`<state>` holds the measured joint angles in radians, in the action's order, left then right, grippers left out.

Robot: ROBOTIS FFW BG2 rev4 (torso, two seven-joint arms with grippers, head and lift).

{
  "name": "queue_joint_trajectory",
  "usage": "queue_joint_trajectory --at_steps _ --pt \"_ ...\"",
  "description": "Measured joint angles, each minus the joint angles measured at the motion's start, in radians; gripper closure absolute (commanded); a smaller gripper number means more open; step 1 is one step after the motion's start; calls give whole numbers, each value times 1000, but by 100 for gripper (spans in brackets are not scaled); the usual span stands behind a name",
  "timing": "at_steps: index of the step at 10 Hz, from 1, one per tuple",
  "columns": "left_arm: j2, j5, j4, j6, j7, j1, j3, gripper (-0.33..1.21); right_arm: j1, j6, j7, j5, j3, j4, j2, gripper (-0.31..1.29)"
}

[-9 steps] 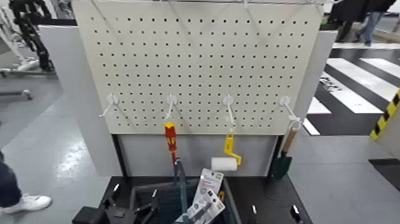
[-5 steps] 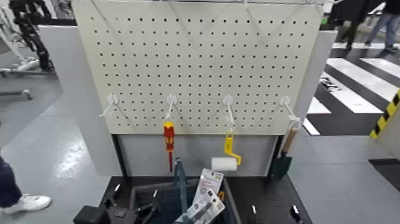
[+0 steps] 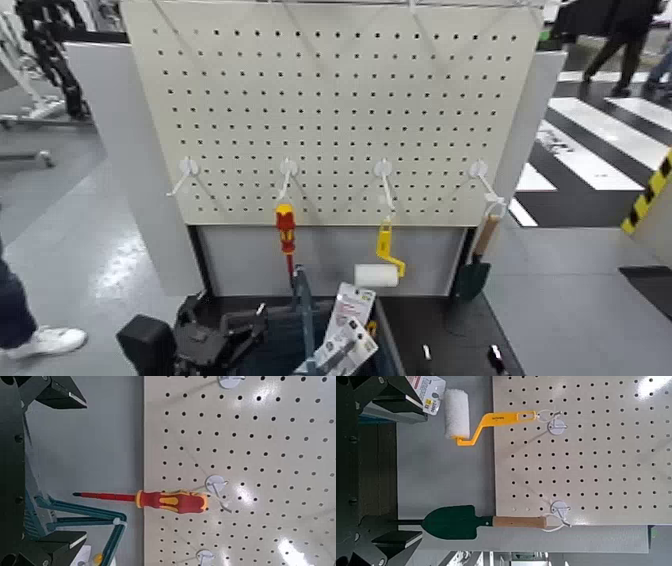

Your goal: Put the red screwdriver into the crate.

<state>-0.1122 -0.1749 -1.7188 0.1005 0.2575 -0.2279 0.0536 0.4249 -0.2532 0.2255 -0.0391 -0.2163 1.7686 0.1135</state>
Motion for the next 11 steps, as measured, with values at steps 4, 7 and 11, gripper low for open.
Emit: queue_joint_trajectory --at_steps 4,7,11 --pt "-45 -76 -21 -80 90 90 -16 14 2 0 0 -1 0 0 -2 17" --pt "-76 -112 -15 -164 174 168 -14 14 2 -3 0 -2 -1 -1 -3 17" --pt "-112 -152 26 -255 282 285 15 14 -1 -5 0 -2 -4 -3 -3 17"
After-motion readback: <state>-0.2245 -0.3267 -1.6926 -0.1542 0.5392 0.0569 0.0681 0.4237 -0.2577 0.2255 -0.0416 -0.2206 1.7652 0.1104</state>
